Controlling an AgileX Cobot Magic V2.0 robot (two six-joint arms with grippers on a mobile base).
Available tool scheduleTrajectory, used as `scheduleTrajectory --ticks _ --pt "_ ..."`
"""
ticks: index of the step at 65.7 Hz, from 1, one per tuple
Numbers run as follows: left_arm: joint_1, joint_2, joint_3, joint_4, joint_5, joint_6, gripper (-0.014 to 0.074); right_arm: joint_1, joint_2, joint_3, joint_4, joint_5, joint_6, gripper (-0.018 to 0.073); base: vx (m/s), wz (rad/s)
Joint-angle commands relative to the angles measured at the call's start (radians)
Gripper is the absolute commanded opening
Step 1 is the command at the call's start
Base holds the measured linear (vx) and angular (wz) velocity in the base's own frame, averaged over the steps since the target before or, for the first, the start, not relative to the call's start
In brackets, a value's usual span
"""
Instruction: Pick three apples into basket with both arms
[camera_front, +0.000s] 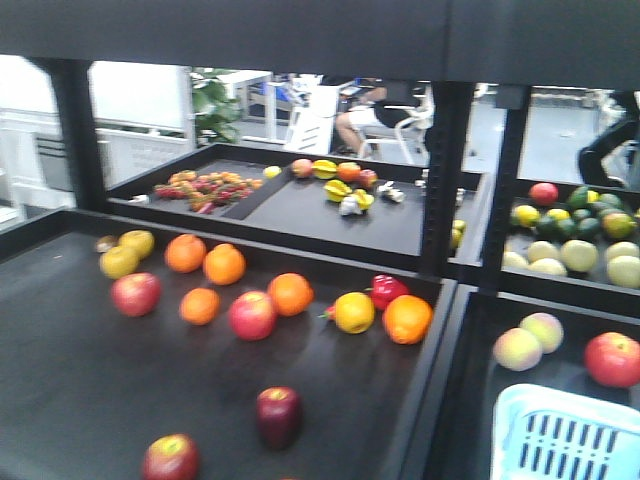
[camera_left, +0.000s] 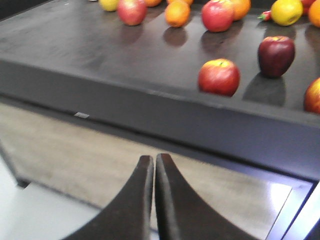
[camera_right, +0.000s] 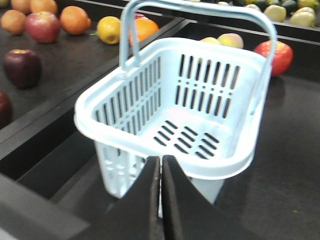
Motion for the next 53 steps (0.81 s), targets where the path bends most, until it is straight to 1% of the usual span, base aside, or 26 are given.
scheduleTrajectory --ticks 1,12,35,53 --pt "-0.005 0.007 -0.019 -0.004 -0.069 0.000 -0.0006 -0.006 0.002 0.000 -0.003 -0.069 -0.004 -0.0004 0.21 -0.32" --pt "-0.005 0.007 -0.019 -0.004 -0.069 0.000 -0.0006 -0.006 0.002 0.000 -0.003 -0.069 -0.004 -0.0004 0.20 -0.41" --pt "-0.005 0.007 -0.019 -0.004 -0.069 0.000 -0.0006 -0.006 0.002 0.000 -0.003 -0.068 -0.004 -0.0004 0.14 -0.54" --pt "-0.005 0.007 -0.019 -0.004 -0.069 0.000 -0.0006 -0.006 0.002 0.000 -0.003 -0.068 -0.004 -0.0004 0.03 -0.22"
